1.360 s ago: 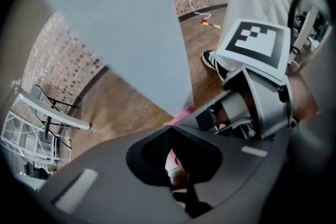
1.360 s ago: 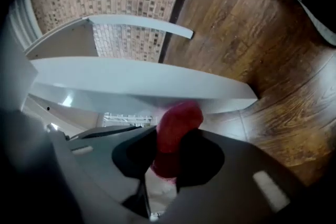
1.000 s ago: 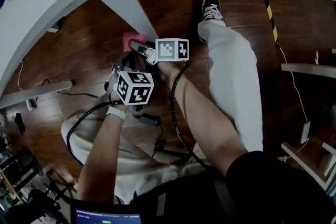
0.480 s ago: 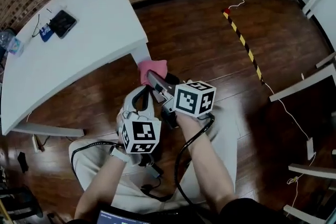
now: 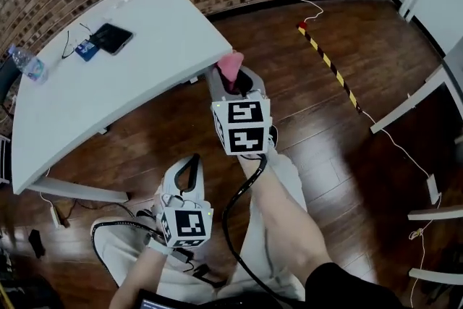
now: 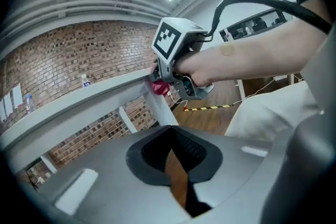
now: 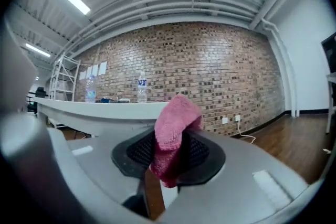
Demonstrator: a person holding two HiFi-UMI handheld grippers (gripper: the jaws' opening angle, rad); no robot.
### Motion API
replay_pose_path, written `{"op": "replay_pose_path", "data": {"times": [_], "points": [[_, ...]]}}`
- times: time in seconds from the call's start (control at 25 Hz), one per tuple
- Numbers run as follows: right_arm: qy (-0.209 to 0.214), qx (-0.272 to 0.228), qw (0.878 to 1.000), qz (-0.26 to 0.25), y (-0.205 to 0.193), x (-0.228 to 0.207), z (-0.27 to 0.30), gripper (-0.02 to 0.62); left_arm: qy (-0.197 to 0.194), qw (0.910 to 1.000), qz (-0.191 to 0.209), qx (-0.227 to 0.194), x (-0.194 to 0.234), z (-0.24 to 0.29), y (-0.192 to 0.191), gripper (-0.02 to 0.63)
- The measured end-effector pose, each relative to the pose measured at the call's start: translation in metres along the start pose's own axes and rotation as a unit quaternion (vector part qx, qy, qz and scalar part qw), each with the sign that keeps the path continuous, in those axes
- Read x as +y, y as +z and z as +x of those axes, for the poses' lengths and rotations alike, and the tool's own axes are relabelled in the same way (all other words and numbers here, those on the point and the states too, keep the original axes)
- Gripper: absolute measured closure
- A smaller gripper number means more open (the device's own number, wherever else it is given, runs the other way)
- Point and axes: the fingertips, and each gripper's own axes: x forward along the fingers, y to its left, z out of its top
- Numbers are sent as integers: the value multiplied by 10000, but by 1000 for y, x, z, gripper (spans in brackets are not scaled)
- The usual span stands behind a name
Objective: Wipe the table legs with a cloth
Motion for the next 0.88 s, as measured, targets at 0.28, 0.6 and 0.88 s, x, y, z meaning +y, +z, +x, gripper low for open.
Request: {"op": "replay_pose_path", "data": {"times": [0.28,0.6,0.88], "points": [[-394,-105,9980,-485,-4,98,1,494,403,9984,-222,327,77,-111,-95,604],[239,60,9953,-935,-17,327,-4,492,1169,9907,-658,227,187,-248,-168,604],[1075,62,9867,-1216,-28,552,-14,491,1609,9830,-862,178,268,-377,-239,604]]}}
